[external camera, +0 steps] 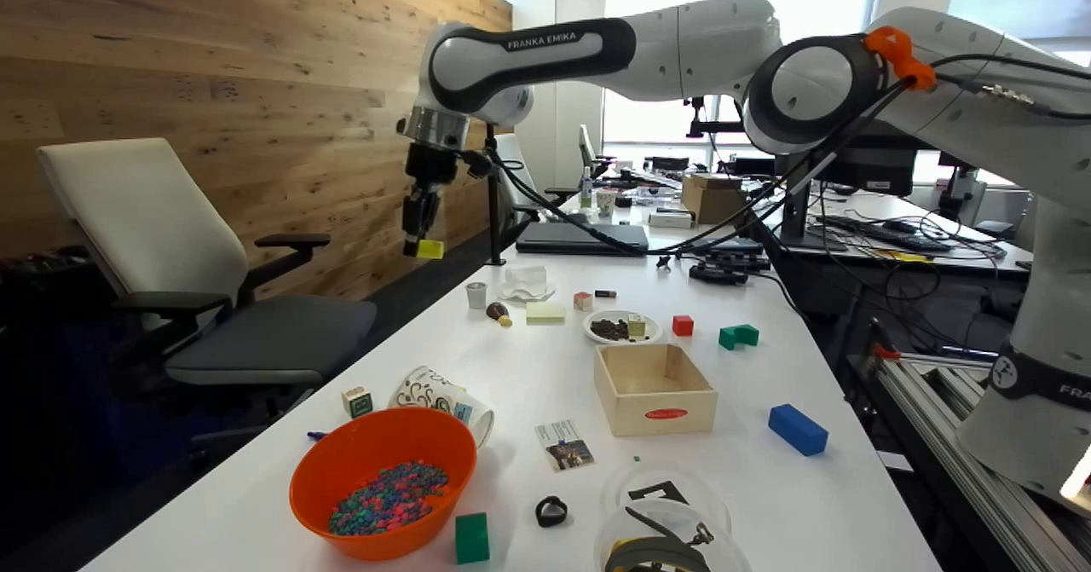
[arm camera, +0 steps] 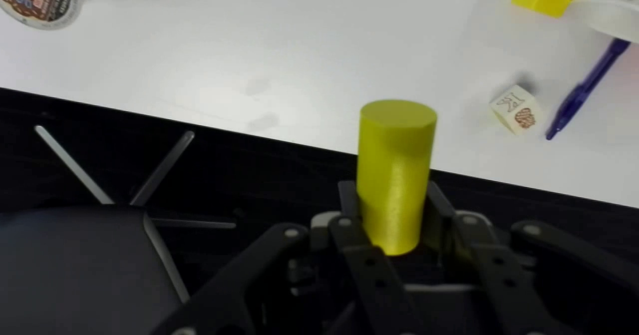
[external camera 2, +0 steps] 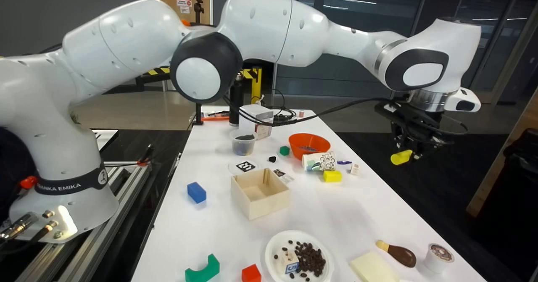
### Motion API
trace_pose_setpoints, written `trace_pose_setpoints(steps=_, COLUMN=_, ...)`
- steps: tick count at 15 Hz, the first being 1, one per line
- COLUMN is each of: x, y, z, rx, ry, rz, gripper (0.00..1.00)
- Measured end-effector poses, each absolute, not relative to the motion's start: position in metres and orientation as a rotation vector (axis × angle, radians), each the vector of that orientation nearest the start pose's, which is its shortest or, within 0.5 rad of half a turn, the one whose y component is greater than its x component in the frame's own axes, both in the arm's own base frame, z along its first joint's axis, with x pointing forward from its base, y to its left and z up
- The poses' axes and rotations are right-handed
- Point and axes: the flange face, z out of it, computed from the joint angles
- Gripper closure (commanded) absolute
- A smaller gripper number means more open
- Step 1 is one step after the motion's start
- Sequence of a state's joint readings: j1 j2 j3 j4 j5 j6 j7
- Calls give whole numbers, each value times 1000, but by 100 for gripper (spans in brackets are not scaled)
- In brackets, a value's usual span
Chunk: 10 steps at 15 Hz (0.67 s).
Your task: Put the right yellow block upright
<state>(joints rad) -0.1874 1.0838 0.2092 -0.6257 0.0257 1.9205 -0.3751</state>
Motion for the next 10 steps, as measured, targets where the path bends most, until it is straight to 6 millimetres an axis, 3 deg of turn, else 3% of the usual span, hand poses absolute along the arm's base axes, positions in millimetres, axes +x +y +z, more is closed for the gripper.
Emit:
trace_pose_setpoints(steps=3, x=810, y=-110, z=360, rx=-2805, ry=-362, rz=-440, gripper=92)
trace_pose_setpoints(steps=4, x=808, y=-122, z=357, rx=-2762, ry=-343, rz=-447, gripper=67)
trace_pose_setpoints(steps=5, x=806, y=-131, z=354, rx=-2758, ry=-333, rz=-444, gripper=67)
trace_pose_setpoints(steps=7, x=805, y=-133, z=352, rx=-2761, ry=-330, rz=-442, gripper=67)
trace_pose_setpoints(steps=10, x=807, y=-120, z=353, rx=-2757, ry=-352, rz=-438, gripper=67)
